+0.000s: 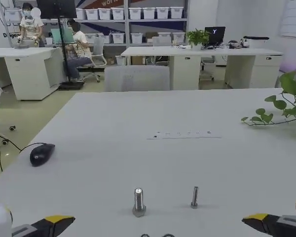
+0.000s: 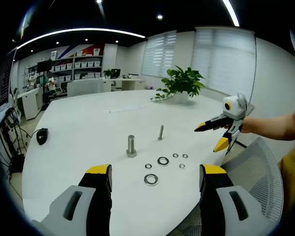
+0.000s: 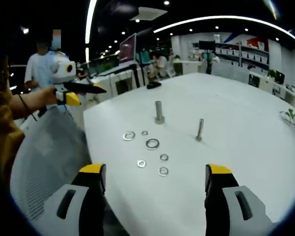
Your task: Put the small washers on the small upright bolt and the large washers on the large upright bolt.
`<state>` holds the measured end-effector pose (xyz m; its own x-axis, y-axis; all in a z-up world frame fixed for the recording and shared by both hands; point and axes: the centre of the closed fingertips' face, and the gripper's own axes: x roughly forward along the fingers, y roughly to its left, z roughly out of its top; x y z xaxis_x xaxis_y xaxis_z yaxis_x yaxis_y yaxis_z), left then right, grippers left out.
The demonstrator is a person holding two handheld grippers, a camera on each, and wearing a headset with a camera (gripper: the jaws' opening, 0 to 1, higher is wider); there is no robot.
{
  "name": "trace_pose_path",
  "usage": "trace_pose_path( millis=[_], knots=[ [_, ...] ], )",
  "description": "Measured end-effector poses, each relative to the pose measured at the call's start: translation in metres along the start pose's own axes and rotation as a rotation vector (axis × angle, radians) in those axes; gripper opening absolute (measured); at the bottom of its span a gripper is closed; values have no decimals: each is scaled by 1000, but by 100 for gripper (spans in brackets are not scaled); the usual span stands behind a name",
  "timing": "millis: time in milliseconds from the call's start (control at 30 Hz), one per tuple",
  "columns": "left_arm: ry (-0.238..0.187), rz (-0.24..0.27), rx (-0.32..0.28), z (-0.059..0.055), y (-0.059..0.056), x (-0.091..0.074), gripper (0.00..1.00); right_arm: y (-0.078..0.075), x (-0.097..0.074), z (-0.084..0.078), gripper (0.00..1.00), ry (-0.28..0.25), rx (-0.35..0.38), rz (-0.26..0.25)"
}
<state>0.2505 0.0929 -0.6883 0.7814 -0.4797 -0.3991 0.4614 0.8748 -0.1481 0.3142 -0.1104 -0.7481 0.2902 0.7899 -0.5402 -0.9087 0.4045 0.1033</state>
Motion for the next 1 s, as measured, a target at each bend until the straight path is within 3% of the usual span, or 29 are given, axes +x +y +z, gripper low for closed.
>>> trace_pose_path(
  millis=[1000],
  knots=[
    [2,-7,4,3,-2,-1,71,6,1,0,82,33,-30,24]
  ],
)
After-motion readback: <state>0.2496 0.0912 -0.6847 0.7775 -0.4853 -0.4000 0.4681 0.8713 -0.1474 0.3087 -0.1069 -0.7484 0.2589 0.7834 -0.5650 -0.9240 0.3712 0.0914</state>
